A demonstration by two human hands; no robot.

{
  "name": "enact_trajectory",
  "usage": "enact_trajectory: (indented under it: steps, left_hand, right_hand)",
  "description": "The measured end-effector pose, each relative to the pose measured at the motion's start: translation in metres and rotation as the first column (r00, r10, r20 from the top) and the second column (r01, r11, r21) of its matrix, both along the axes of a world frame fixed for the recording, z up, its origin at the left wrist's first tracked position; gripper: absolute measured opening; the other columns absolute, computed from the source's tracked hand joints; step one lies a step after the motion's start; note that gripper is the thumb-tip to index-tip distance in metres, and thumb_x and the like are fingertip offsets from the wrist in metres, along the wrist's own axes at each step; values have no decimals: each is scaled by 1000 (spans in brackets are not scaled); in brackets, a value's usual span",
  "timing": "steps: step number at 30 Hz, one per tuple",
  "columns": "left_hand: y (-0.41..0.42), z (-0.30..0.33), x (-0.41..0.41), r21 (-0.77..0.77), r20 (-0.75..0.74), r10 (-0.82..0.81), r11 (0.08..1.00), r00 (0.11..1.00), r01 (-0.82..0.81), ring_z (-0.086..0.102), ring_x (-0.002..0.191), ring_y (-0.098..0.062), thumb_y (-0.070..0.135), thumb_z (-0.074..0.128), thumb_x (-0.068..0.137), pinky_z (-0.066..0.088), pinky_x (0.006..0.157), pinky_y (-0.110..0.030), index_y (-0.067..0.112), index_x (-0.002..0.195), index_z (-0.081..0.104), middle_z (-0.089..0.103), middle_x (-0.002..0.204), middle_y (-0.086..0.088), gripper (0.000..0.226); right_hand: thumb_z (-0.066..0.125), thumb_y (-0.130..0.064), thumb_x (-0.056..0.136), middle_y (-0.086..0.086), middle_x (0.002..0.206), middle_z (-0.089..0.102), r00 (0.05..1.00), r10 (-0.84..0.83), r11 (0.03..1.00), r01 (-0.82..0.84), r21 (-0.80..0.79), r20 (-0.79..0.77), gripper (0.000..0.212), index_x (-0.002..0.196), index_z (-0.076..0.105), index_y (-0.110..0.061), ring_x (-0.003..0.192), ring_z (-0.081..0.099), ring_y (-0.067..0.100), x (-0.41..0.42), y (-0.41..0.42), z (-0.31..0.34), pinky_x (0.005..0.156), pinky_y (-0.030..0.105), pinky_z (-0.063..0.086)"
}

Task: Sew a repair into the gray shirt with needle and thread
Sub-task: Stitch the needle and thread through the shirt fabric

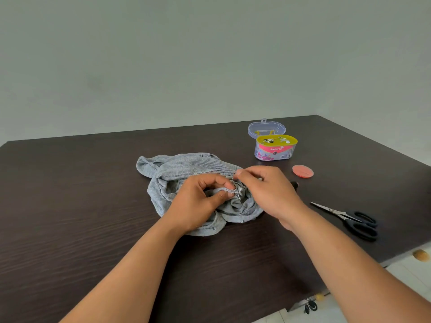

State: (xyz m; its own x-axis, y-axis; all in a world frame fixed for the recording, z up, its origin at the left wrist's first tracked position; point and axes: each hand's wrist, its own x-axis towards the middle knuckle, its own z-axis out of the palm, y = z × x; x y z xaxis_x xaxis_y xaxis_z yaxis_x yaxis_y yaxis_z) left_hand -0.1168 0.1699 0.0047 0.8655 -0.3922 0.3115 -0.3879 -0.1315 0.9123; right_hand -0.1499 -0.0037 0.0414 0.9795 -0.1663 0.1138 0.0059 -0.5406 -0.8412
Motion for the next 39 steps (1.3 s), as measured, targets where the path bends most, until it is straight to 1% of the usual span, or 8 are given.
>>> enact_trajectory:
  steps: [9,13,16,21,24,27,32,39]
  left_hand:
    - [2,-2,1,11,-10,8,1000,1000,-8,74,92,-17,9,76,89,60,90,-34,17,94,77,78,92,1,9]
    - [1,-2,2,6,-29,7,1000,1000,-7,74,87,-12,11,76,89,58,84,-27,17,93,76,78,88,2,7]
    - [1,0,1,-20,-50,12,1000,999,-13,71,80,-9,10,75,90,56,79,-22,16,92,74,76,84,2,7]
    - [1,1,1,-22,-64,13,1000,998,-15,70,78,-8,11,75,91,55,77,-20,17,92,73,75,83,0,6]
    - [1,2,0,-28,-68,10,1000,998,-12,70,77,-8,10,74,91,55,75,-19,16,91,73,74,81,3,7]
    - [2,1,1,-21,-64,8,1000,998,-10,70,77,-9,11,74,91,56,77,-21,18,91,72,74,81,4,8]
    - [3,2,1,-13,-54,17,1000,998,-17,68,77,-7,10,74,92,54,76,-19,20,91,72,72,78,7,10]
    - [2,3,0,-6,-75,12,1000,997,-12,69,81,-8,9,71,93,57,81,-22,18,97,73,72,82,5,10]
  right_hand:
    - [65,-27,95,-6,91,74,999,47,966,-40,254,-22,12,89,74,-23,84,63,5,11,0,8,78,24,48]
    - [53,-22,102,-2,87,75,1000,-13,835,7,550,7,15,99,66,-15,87,72,13,10,-7,20,87,29,55]
    - [50,-18,104,-2,66,54,998,-56,740,20,672,33,13,98,59,-11,59,60,14,8,-14,27,83,36,58]
    - [62,-28,93,-6,66,54,995,-72,995,67,73,73,10,86,66,-23,54,47,5,-1,-25,31,63,32,47]
    - [65,-37,89,-13,47,46,989,108,918,-138,-373,-102,11,84,72,-31,45,41,4,-15,-24,39,62,30,39]
    - [66,-42,91,-19,39,46,953,146,838,-262,-479,-267,16,83,74,-31,43,47,-1,-21,-21,44,67,18,33]
    - [68,-34,92,-20,74,69,977,157,982,-170,-81,-145,11,89,75,-26,75,61,-7,-15,-22,44,67,16,37]
    - [64,-20,95,-15,44,37,995,55,936,-25,350,-78,10,89,72,-17,43,31,5,-7,-25,34,58,28,33]
